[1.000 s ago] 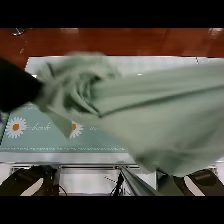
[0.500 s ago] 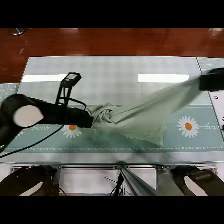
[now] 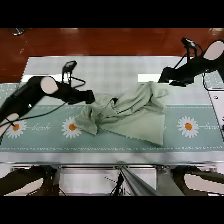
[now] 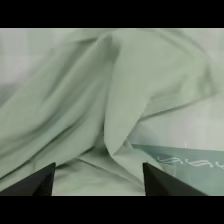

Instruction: Fold the shirts.

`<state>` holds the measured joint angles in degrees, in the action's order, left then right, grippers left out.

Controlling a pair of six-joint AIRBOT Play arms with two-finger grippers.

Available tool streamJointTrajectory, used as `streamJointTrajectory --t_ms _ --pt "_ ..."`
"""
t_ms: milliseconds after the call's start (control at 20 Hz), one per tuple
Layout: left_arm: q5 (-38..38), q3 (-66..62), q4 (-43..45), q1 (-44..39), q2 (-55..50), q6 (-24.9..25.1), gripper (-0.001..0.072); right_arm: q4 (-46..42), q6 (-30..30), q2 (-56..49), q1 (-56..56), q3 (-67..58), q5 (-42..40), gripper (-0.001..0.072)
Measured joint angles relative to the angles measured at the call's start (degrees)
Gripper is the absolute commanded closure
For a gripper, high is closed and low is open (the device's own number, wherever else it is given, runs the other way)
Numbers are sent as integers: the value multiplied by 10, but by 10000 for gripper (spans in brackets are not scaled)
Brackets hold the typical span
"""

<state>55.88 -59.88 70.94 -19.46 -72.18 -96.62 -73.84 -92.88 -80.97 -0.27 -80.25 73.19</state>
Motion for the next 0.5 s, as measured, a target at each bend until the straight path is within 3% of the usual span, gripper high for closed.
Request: streamJointTrajectory --t_ms 150,250,500 --pt "105 -33 2 92 -1 59 7 -20 30 13 -74 16 57 92" --pt "156 -13 -42 144 5 111 7 -28 35 50 -137 73 58 93" --pt "138 127 -264 160 10 267 7 49 95 184 -247 340 -12 93"
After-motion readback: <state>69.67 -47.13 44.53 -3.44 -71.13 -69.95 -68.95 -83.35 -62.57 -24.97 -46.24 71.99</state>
